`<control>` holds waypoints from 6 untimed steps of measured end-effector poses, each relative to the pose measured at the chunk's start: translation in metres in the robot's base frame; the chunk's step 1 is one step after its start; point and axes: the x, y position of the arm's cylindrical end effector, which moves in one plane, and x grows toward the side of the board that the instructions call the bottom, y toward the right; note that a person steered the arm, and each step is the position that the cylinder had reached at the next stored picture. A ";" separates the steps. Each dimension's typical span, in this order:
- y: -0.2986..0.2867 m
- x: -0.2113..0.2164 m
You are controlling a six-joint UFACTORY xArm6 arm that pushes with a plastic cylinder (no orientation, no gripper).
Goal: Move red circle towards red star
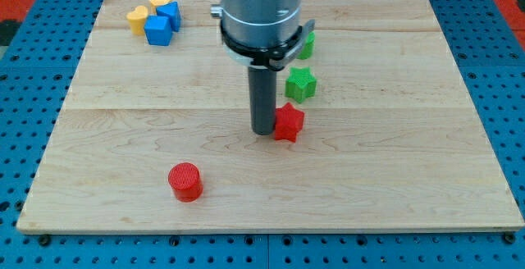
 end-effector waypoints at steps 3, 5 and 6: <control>-0.113 0.005; -0.179 0.096; -0.103 0.096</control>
